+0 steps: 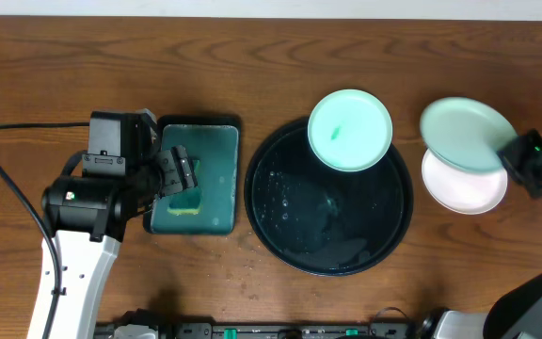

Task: Clean dirty plates on tray and stack at the side
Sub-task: 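Carry the pale green plate right and stack it on the white plate, then move right gripper back and drag the second pale green plate to tray center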

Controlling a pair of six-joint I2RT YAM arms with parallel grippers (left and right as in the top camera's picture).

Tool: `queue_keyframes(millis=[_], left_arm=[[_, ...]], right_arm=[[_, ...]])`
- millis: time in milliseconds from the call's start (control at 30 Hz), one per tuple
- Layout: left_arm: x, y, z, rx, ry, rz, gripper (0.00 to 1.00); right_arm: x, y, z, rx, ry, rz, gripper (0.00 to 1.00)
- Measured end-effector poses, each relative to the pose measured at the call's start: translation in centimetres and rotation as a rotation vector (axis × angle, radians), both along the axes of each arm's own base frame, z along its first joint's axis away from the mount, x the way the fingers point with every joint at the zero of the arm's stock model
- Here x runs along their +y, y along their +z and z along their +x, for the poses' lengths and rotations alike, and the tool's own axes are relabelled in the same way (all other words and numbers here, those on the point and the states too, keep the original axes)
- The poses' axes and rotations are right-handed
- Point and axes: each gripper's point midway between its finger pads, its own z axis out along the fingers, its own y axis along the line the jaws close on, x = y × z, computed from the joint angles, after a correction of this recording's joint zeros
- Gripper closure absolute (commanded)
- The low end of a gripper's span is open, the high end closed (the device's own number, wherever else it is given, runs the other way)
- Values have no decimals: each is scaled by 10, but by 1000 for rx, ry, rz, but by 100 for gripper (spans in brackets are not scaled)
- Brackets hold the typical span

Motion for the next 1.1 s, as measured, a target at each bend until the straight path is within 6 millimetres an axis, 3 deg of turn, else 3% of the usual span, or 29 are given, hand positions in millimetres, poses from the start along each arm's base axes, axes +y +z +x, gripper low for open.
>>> queue_keyframes(millis=[133,233,300,367,400,533,667,767,833,967,1100], left_arm=[[0,0,0,0,0,0,19],[0,0,0,0,0,0,18],[0,0,0,0,0,0,19],[0,0,0,0,0,0,19],[0,0,0,0,0,0,19],[0,0,0,0,0,0,18],[0,0,0,0,0,0,19],[0,0,0,0,0,0,19],[0,0,0,0,0,0,19],[0,0,0,0,0,0,19],[0,0,0,0,0,0,19]], right_arm=[[-27,-36,-31,129,-98,-1,94],[-27,-56,-41,189,-97,29,87],[-20,-60,-36,173,-51,59,74],[-14,-57,-24,118,9,81,52],[-7,-55,-15,78,55,100,47],[29,-36,17,-76,240,169,46],[81,8,59,-282,475,142,47],[124,40,80,-396,648,72,44],[152,50,89,-416,750,-3,43],[181,35,105,-341,842,-203,23],[191,-6,131,-253,880,-365,23]])
